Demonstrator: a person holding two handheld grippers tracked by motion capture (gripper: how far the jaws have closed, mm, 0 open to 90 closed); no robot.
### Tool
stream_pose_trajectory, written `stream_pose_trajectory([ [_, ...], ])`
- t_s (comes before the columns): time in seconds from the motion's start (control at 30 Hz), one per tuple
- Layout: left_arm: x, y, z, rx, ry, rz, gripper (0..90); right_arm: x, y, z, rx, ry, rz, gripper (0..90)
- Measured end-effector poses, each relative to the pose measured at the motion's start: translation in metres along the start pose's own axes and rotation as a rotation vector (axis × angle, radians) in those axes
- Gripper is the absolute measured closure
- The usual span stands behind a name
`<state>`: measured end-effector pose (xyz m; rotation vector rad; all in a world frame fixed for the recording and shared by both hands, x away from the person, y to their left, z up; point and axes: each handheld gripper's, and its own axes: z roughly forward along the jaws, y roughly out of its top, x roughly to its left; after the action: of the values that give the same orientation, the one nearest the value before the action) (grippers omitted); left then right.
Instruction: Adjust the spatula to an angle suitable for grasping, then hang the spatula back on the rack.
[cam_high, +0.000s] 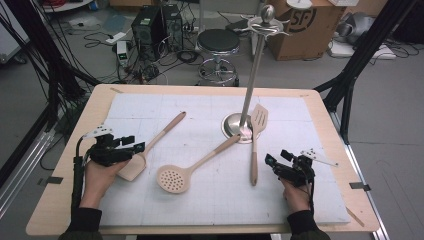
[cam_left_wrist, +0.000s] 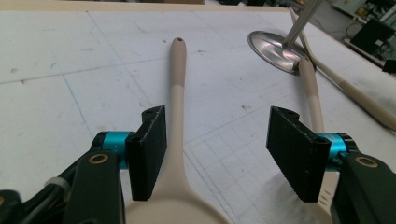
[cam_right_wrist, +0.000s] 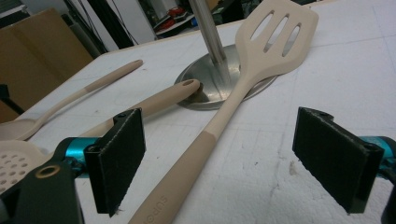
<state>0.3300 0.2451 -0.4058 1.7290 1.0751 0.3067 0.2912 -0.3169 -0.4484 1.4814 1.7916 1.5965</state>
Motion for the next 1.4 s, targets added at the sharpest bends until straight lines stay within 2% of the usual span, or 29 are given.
stream_pose_trajectory([
  [0.07,0.000,0.005,0.005,0.015,0.018,0.006,43.7,0.000,0.000,0.000,-0.002,-0.001,0.002,16.6],
  [0.2,0.002,0.010,0.012,0.002,0.000,-0.021,43.9,-0.001,0.001,-0.001,-0.010,0.000,0.001,16.8],
  [0.3,0.002,0.012,0.016,0.028,0.005,-0.011,43.2,-0.002,0.001,-0.001,-0.015,-0.002,0.007,16.8],
  [0.37,0.002,0.013,0.019,0.035,-0.005,-0.019,43.2,-0.002,0.001,-0.001,-0.016,-0.003,0.006,16.8],
  [0.6,0.002,0.011,0.027,0.094,0.008,-0.020,44.7,-0.002,0.002,-0.002,-0.024,0.004,0.003,16.8],
  [0.87,0.011,0.011,0.028,0.112,-0.016,-0.065,44.4,-0.002,0.002,-0.002,-0.022,0.008,0.008,16.8],
  [0.93,0.014,0.010,0.031,0.128,-0.018,-0.079,44.7,-0.002,0.002,-0.003,-0.022,0.009,0.009,16.8],
  [1.03,0.017,0.008,0.034,0.166,-0.042,-0.094,44.7,-0.002,0.002,-0.002,-0.026,0.008,0.015,16.8],
  [1.2,0.021,0.006,0.038,0.186,-0.070,-0.127,45.3,-0.002,0.002,-0.001,-0.022,0.010,0.013,16.8],
  [1.27,0.024,0.005,0.039,0.192,-0.052,-0.122,46.4,-0.002,0.002,-0.001,-0.020,0.011,0.013,16.8],
  [1.37,0.030,0.006,0.038,0.184,-0.059,-0.146,47.1,-0.002,0.002,-0.001,-0.020,0.009,0.016,16.8],
  [1.4,0.030,0.008,0.037,0.201,-0.049,-0.135,47.5,-0.002,0.002,-0.001,-0.019,0.010,0.016,16.8],
])
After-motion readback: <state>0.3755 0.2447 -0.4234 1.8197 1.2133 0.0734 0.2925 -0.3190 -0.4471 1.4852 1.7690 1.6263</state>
